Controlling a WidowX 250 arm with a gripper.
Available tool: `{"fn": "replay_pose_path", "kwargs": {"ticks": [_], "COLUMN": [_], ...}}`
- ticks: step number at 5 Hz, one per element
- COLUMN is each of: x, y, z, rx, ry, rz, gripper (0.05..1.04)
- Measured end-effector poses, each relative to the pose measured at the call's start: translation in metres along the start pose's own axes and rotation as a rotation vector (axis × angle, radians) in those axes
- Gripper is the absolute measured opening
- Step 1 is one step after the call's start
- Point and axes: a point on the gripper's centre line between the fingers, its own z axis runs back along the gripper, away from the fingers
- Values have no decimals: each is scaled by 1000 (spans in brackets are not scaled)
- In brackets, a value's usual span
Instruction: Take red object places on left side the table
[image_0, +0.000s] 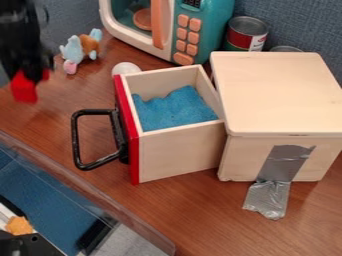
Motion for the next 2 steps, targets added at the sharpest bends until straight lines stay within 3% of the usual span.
{"fn": "replay_pose_path", "kwargs": {"ticks": [1, 2], "x": [-3, 0], "y": [6, 13], "z": [-23, -32], "rx": [51, 92], "ry": [19, 19], "rz": [-23, -34], "gripper": [300, 368]}}
